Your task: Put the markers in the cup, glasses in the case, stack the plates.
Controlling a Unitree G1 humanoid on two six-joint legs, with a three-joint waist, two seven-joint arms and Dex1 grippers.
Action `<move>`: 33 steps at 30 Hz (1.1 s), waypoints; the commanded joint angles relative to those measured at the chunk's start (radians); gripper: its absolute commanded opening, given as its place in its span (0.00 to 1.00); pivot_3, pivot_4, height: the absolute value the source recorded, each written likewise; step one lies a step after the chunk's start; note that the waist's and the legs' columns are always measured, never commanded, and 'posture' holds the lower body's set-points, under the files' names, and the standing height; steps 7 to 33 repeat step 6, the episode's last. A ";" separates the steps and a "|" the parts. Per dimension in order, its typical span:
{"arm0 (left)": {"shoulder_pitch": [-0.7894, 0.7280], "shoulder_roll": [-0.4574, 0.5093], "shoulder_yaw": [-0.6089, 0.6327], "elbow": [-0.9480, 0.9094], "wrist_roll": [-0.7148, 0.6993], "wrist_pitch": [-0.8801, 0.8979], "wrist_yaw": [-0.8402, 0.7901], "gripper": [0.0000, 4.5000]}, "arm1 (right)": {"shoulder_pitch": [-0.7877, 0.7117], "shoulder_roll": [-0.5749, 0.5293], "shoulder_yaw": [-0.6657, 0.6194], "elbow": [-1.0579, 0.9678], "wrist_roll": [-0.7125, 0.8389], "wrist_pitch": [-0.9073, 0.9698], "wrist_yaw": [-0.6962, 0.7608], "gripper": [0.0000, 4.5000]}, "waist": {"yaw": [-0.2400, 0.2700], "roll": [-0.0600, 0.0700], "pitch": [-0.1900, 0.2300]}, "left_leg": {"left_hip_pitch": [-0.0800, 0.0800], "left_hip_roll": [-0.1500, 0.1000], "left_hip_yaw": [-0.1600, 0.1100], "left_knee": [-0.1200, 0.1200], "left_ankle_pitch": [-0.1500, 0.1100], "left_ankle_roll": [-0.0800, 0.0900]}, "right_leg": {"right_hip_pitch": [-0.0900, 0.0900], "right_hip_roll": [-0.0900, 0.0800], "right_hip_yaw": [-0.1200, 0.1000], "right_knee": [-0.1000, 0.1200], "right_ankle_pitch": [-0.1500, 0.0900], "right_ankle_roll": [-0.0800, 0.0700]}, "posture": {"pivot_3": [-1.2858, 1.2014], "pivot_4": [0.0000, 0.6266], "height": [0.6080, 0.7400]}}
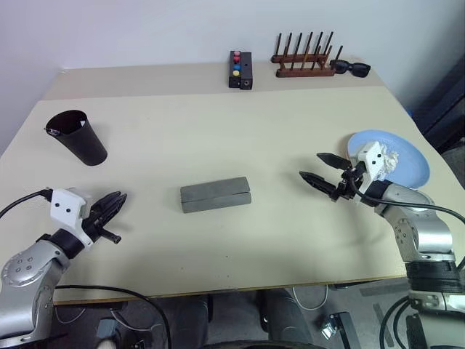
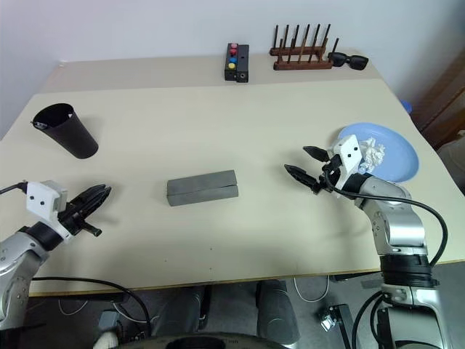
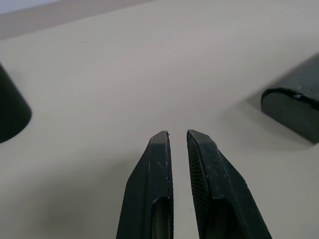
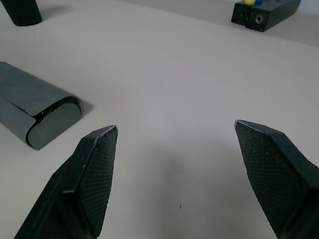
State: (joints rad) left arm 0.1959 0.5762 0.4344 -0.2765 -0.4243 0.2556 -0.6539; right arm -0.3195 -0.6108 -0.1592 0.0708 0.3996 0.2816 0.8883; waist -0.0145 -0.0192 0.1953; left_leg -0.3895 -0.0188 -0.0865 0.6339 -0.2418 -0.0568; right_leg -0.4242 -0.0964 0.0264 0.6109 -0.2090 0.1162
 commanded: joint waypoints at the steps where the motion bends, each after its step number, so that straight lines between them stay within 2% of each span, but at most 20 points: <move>1: 0.013 -0.005 0.038 -0.025 -0.008 -0.027 0.014 0.11 | -0.034 0.007 0.010 0.007 -0.008 -0.026 0.003 0.85 | -0.001 0.000 0.000 | 0.000 0.000 0.000 0.000 0.000 0.000 | 0.000 0.000 0.000 0.000 0.000 0.000 | 0.52 0.24 0.95; 33: 0.020 -0.016 0.032 -0.036 -0.003 -0.033 0.028 0.11 | -0.062 0.014 0.018 0.042 -0.013 -0.046 0.008 0.85 | -0.001 0.000 0.000 | 0.000 0.000 0.000 0.000 0.000 0.000 | 0.000 0.000 0.000 0.000 0.000 0.000 | 0.52 0.24 0.95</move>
